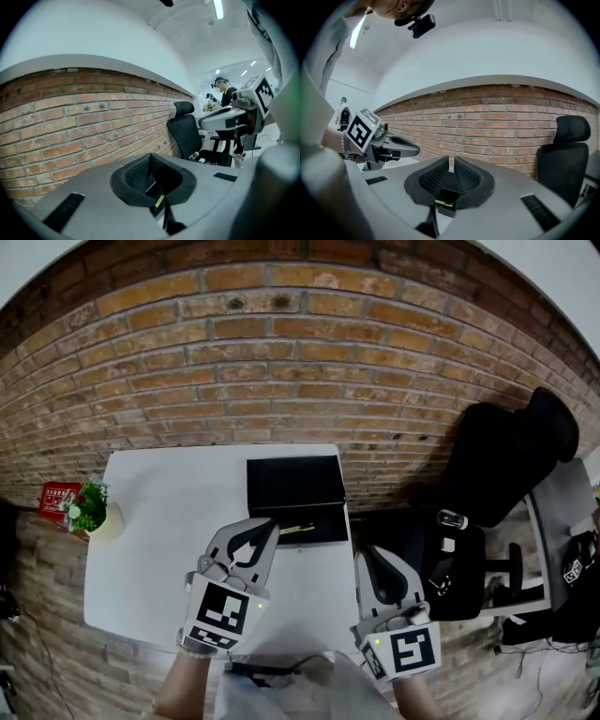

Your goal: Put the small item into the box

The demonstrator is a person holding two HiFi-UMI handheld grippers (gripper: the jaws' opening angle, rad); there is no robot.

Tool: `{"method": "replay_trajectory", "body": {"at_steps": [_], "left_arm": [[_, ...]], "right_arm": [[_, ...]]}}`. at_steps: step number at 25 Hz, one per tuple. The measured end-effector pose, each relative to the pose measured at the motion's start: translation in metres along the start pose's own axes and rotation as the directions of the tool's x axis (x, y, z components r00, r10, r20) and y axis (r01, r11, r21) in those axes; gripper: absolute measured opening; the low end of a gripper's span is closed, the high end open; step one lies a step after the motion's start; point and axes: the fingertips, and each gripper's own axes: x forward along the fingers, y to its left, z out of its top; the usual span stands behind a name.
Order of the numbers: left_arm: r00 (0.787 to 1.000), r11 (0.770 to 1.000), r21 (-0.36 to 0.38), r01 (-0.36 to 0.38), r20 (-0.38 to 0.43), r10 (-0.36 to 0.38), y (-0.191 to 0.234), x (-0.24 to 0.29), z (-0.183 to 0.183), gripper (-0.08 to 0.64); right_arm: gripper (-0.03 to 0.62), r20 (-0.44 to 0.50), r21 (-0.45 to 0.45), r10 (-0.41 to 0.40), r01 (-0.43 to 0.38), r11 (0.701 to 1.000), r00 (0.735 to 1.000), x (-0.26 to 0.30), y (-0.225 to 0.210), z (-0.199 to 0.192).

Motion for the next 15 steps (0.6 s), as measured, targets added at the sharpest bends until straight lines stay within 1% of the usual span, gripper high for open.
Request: {"method": "replay_trajectory", "body": {"at_steps": [3, 7, 9, 12, 15], "left_arm": [[0.999, 0.999, 0.018, -0.032, 0.040, 0.031, 0.000, -0.024, 0.015, 0.018], [0.996, 0.999, 0.004, -0.050, 0.075, 0.050, -0.006, -0.048, 0.027, 0.018], [0.993, 0.997, 0.004, -0.071, 0.095, 0.070, -0.007, -0.059, 0.032, 0.018], [0.988, 0.994, 0.041, -0.105, 0.121, 0.100, -0.008, -0.073, 0.039, 0.018], [0.986, 0.990, 0.079, -0.114, 0.133, 0.103, -0.013, -0.085, 0.040, 0.018]], "right_arm": [[0.063, 0.011, -0.010, 0.025, -0.025, 1.000, 1.000, -0.001, 0.007, 0.005], [0.063, 0.022, -0.011, 0.054, -0.054, 0.998, 0.998, -0.004, 0.014, 0.008], [0.063, 0.022, -0.011, 0.065, -0.065, 0.998, 0.998, -0.005, 0.018, 0.008], [0.063, 0.028, -0.013, 0.077, -0.076, 0.997, 0.997, -0.007, 0.022, 0.010], [0.061, 0.033, -0.020, 0.089, -0.089, 0.996, 0.995, -0.007, 0.028, 0.010]]}}
